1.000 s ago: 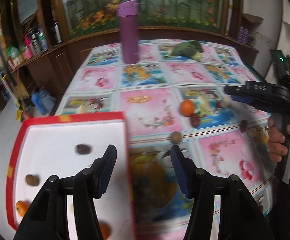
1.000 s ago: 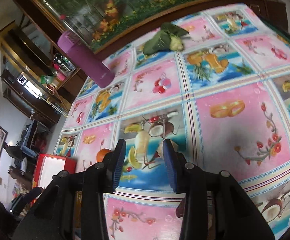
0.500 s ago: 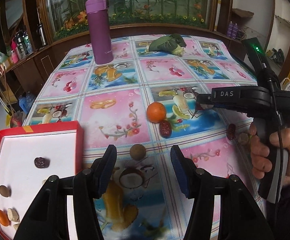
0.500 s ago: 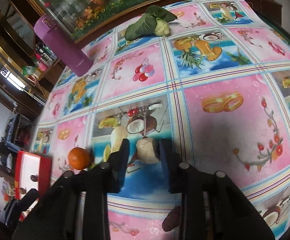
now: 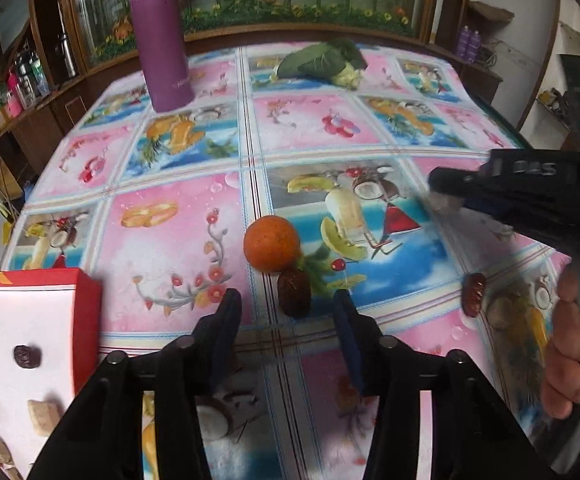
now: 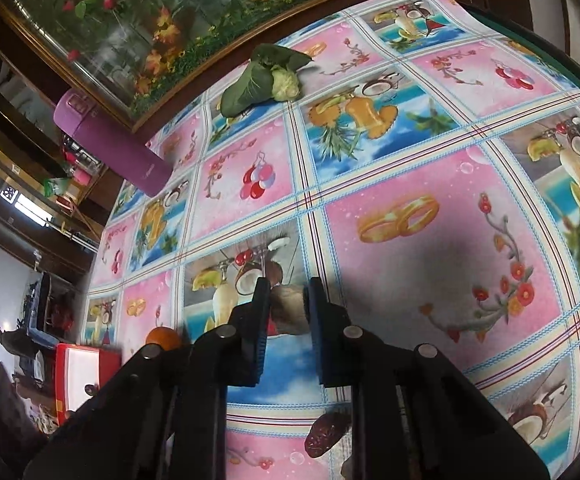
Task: Organize fruits
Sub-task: 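Grasp a red date with the left tool while the right tool grasps a beige cookie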
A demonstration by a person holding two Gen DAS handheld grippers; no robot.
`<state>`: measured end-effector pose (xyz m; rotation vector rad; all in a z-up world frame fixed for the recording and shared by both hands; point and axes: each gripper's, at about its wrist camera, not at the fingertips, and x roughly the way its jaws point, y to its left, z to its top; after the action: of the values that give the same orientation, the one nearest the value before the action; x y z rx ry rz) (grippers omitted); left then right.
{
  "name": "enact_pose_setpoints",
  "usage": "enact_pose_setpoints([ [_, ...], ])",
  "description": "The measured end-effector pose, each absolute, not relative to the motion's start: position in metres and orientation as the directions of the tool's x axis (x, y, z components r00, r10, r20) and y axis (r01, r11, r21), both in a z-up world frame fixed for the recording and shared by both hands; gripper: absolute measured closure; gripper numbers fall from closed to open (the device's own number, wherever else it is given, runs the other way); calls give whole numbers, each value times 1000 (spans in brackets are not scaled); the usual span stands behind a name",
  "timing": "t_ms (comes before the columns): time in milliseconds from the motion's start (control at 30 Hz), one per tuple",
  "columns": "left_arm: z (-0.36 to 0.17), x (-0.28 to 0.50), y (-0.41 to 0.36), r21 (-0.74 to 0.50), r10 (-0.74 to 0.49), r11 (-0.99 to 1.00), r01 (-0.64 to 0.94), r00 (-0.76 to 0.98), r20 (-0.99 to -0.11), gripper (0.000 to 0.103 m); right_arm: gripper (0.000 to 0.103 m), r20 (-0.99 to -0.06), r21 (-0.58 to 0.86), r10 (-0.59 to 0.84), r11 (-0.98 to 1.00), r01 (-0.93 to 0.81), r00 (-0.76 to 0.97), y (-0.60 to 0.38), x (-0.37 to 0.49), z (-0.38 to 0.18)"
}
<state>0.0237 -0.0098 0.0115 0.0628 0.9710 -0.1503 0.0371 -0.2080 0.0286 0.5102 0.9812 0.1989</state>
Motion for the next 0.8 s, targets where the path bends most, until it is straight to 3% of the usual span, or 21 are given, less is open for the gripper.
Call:
enact_pose_setpoints([
  [433,2,32,-20,-20,-117,984,179,550,-827,86,82,-717,528,410,847,55,564,-209,33,36],
  [800,26,4,-7,-45,-142,984,172,607,-782,86,82,-694,544,430,839,30,578,-208,28,41],
])
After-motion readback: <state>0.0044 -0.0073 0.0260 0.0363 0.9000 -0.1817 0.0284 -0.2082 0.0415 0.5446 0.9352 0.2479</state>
